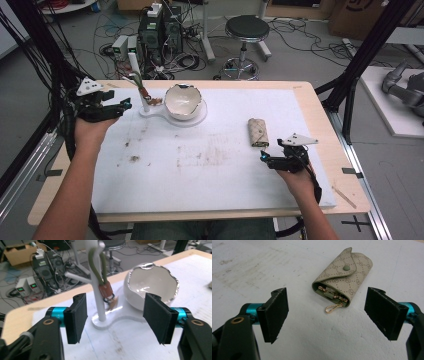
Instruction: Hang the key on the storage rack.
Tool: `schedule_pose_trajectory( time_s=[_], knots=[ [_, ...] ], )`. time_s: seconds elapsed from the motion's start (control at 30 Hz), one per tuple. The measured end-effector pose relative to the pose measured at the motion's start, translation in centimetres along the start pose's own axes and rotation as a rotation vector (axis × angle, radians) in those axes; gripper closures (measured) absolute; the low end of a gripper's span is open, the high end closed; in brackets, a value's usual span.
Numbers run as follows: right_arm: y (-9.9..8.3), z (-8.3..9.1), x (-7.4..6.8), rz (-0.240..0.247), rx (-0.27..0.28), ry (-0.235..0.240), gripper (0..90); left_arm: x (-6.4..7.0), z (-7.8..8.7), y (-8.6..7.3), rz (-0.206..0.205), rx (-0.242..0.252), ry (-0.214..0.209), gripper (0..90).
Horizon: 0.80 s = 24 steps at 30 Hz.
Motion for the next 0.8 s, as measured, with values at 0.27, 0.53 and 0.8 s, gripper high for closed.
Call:
schedule_pose_trajectory(
  time_s=[0.27,0.53,0.8],
  knots=[
    [0.0,0.1,0.1,-0.006,0.003,-0.003,19.7,1.7,0.4,-2.2,0.014,-0.001,-0.060,28.2],
    [0.0,0.1,0.1,-0.009,0.000,-0.006,19.7,4.2,0.4,-3.6,-0.012,-0.004,-0.150,24.2],
    [-0.1,0.1,0.1,-0.014,-0.004,-0.008,19.7,6.0,-0.4,-6.2,-0.021,-0.030,-0.203,22.3]
  ],
)
Point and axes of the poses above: each handheld gripper's, and its own axes: z roughly backward along the jaws, y roughly out of its top, x roughly to its right, the point moved 3 cm from there along -z, roughly forward along the jaws
